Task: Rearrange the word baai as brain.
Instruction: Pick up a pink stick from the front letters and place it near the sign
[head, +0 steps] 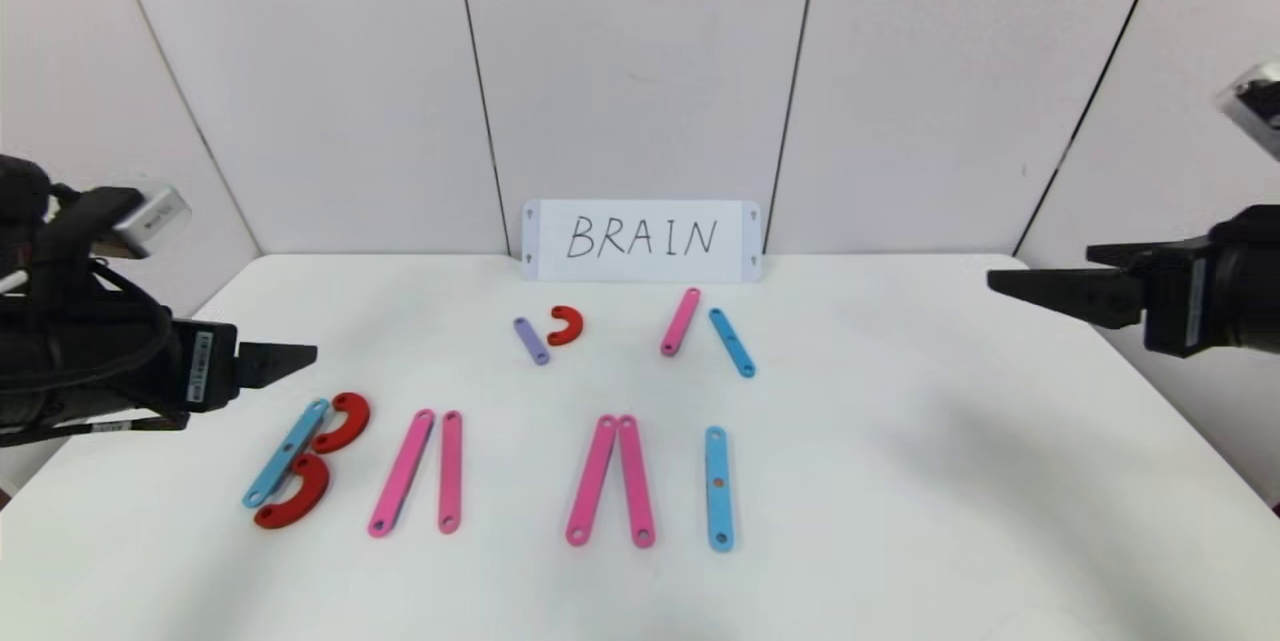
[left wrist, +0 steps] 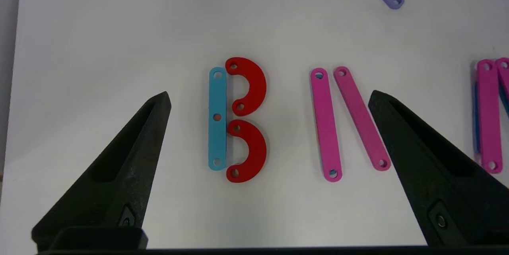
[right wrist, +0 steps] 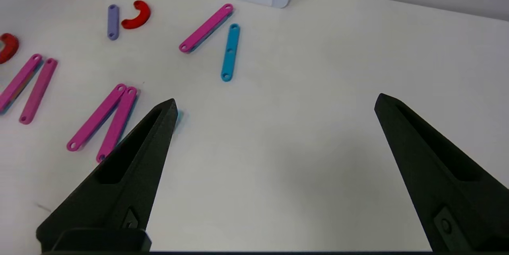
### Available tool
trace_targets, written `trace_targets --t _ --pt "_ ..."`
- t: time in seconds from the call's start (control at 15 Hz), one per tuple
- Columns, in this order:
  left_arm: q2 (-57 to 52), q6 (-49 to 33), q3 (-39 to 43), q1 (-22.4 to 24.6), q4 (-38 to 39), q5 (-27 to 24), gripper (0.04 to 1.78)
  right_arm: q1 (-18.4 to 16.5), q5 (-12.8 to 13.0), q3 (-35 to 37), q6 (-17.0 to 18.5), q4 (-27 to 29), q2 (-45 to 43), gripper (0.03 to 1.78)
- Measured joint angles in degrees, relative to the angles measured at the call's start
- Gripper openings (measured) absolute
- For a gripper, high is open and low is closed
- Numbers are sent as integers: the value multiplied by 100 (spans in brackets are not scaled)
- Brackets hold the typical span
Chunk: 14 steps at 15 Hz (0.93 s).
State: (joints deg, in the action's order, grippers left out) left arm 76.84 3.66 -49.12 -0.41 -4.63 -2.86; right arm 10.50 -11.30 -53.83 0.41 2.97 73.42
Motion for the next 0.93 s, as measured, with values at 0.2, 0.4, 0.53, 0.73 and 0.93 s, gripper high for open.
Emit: trace_targets --t 0.2,0.4,0.53,0.73,0.93 --pt "489 215 -57 -5 -149 -304 174 68 -272 -217 32 -15 584 173" --pt "789 638 -85 -10 -361 -369 174 157 -278 -256 22 -52 1020 173" --pt "950 675 -96 -35 -377 -363 174 207 -267 -211 21 -171 1219 173" --pt "1274 664 -168 -189 -678 -319 174 276 -265 -154 27 -207 1414 173" --pt "1649 647 -234 -311 -803 -306 174 290 -256 -132 35 -205 1543 173"
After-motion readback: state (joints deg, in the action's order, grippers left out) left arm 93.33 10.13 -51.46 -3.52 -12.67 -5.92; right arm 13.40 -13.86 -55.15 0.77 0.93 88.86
